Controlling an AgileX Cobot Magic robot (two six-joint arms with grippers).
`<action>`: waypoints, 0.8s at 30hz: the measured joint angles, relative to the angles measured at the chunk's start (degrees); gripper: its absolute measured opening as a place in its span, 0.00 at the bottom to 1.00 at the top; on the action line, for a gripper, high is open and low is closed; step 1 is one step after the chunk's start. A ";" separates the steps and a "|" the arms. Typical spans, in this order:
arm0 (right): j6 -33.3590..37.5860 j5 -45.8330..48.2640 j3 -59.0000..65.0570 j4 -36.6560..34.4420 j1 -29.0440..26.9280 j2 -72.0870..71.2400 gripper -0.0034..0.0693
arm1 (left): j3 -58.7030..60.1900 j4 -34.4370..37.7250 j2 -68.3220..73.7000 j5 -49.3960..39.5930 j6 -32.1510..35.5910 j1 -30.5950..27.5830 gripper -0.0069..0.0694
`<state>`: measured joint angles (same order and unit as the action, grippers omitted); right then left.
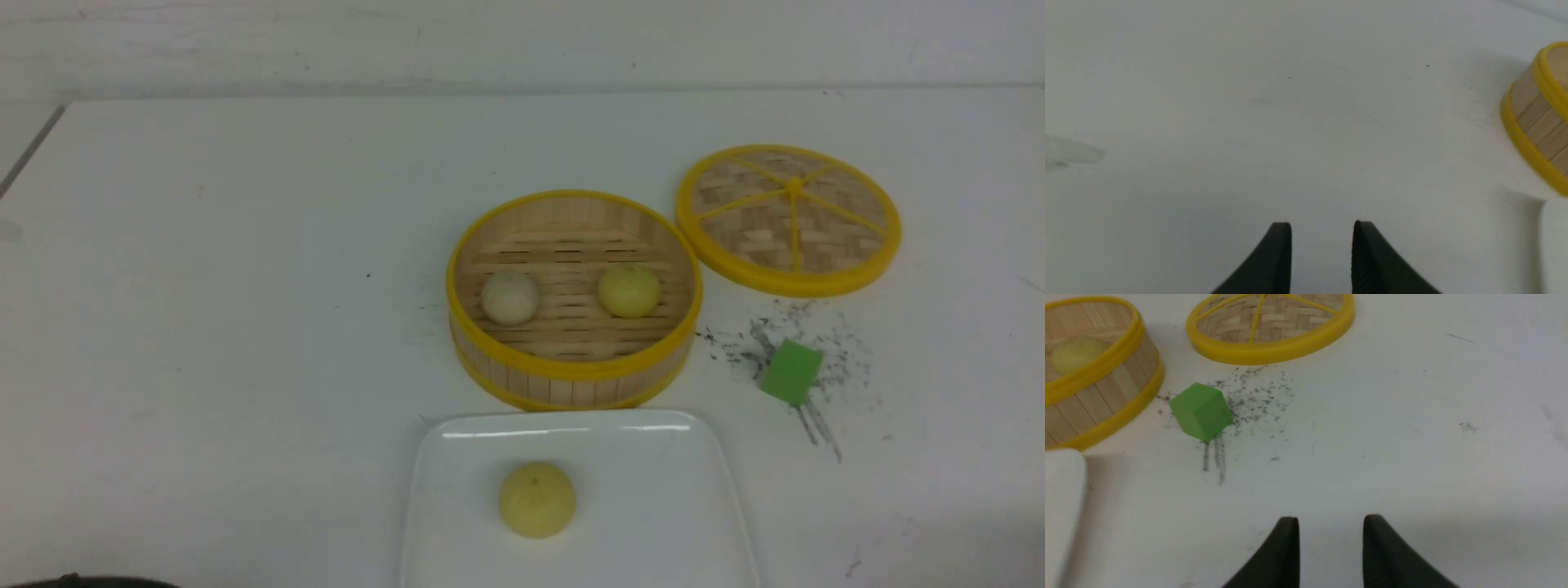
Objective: Put the steamed buns into the plate on the white tablecloth.
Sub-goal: 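Reach toward a bun in the bamboo steamer with the right gripper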
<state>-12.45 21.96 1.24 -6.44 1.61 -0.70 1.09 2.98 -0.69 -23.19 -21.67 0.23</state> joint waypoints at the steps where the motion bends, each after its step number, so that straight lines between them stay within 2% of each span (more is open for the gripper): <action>1: -2.75 -0.45 0.09 -4.39 0.00 0.00 0.38 | 0.00 4.17 0.00 0.00 -3.04 0.00 0.41; 5: -15.67 -2.94 0.21 -22.17 0.00 0.00 0.38 | 0.12 24.45 0.00 -1.08 -17.34 0.00 0.41; 6: -15.96 -3.02 0.21 -22.69 0.00 0.00 0.38 | 0.12 25.23 0.00 -1.11 -18.51 0.00 0.41; 8: -17.77 -3.75 0.21 -26.44 0.00 0.00 0.38 | 0.37 32.39 0.00 -1.11 -23.81 0.00 0.41; 10: -18.10 -3.91 0.21 -27.38 0.00 0.00 0.38 | 0.50 35.36 0.00 -1.11 -25.68 0.00 0.41; 17: -16.81 -3.51 -0.54 -27.59 0.00 0.00 0.38 | 0.50 37.19 0.00 2.07 -26.27 0.00 0.40; 21: -10.08 -2.79 -6.77 -26.89 0.00 0.00 0.37 | -0.88 38.33 0.00 3.70 -20.64 0.00 0.37; 23: -2.91 -1.78 -13.72 -24.51 0.00 2.04 0.31 | -6.70 38.39 0.00 3.59 -12.95 0.00 0.30; 24: -1.89 -1.53 -14.94 -23.88 0.00 2.71 0.30 | -6.70 38.39 0.00 3.59 -12.27 0.00 0.29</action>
<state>-14.34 20.43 -13.69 -30.32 1.61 2.01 -5.61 41.37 -0.69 -19.60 -33.94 0.23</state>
